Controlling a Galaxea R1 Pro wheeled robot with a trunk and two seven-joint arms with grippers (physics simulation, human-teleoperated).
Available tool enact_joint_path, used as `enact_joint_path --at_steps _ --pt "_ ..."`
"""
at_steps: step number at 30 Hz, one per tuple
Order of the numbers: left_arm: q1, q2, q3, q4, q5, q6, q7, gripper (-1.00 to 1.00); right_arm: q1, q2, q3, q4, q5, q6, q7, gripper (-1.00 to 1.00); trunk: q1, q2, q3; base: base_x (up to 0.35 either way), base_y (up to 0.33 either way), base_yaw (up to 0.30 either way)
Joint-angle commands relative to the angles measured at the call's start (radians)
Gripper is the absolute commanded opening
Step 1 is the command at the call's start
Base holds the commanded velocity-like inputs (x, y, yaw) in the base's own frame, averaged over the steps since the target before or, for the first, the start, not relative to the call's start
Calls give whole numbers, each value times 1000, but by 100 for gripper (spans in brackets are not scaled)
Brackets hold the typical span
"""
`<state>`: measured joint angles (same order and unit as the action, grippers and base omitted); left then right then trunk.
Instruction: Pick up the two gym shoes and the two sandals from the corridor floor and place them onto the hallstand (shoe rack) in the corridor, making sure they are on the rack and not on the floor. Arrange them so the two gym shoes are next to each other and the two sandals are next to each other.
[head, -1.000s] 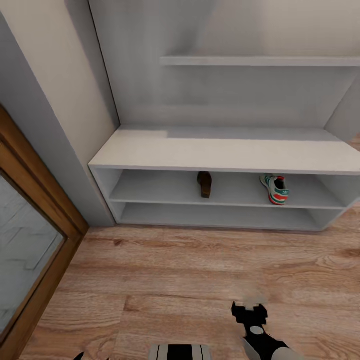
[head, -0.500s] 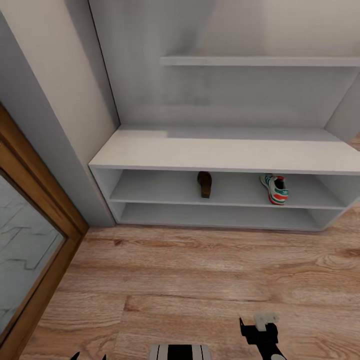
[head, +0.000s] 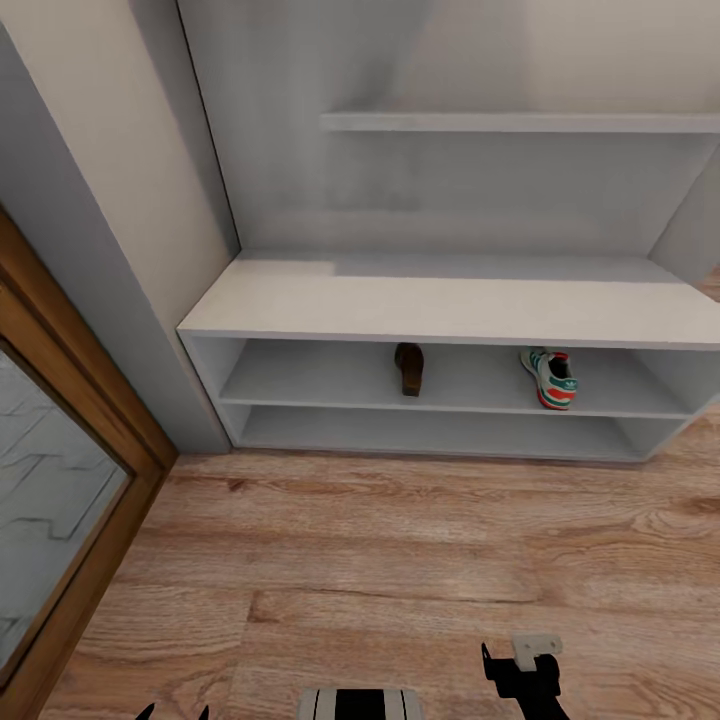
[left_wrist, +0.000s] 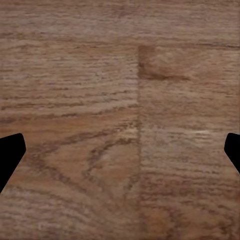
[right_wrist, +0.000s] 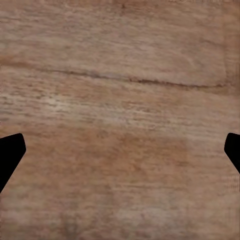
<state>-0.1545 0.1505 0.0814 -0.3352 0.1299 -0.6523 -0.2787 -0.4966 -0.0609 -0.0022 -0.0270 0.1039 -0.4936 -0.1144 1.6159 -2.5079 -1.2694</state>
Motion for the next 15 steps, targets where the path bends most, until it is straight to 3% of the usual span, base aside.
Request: enact_joint_path --at_steps 1,15 --pt "0 0 3 1 9 0 -10 100 0 0 0 1 11 -2 -8 100 0 0 -1 0 0 0" --pt "0 1 5 -1 8 0 -10 100 0 3 -2 0 9 -2 -10 100 0 0 -1 0 0 0"
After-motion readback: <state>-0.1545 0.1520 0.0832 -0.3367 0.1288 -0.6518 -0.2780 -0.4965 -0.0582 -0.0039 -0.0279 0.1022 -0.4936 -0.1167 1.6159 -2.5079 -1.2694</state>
